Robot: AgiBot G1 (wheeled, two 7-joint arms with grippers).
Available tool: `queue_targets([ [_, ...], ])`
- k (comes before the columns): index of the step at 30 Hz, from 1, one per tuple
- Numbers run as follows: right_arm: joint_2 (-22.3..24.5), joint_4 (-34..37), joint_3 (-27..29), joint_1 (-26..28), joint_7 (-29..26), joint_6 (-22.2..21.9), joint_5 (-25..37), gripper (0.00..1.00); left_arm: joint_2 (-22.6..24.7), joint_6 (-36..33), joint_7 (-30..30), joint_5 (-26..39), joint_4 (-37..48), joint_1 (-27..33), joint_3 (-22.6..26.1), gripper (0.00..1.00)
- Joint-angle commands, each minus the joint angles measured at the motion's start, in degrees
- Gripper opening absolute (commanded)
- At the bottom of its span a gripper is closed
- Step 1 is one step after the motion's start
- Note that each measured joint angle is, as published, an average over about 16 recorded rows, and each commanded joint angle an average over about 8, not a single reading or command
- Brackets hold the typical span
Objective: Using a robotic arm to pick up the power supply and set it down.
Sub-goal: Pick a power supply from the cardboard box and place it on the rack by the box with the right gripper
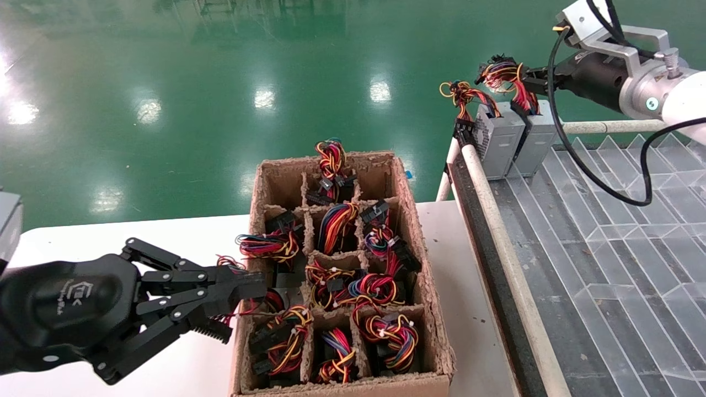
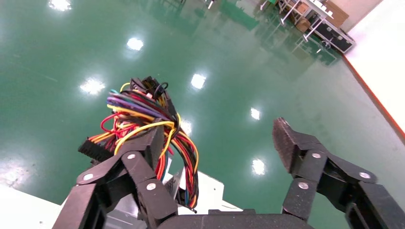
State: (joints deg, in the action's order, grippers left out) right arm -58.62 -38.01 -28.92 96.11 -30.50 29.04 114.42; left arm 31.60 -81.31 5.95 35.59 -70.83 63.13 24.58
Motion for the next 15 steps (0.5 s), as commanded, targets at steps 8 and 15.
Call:
queue_targets([
  [8, 0.91, -1.93, 0.78, -0.05, -0.26, 1.24, -1.99, 1.00, 0.00, 0.00, 0.00, 0.00, 0.00, 0.00, 0.00, 0.00],
  [15, 1.41, -2.97, 1.45, -0.79, -0.59, 2.25, -3.95, 1.00, 0.00, 0.00, 0.00, 0.00, 0.00, 0.00, 0.00, 0.00],
])
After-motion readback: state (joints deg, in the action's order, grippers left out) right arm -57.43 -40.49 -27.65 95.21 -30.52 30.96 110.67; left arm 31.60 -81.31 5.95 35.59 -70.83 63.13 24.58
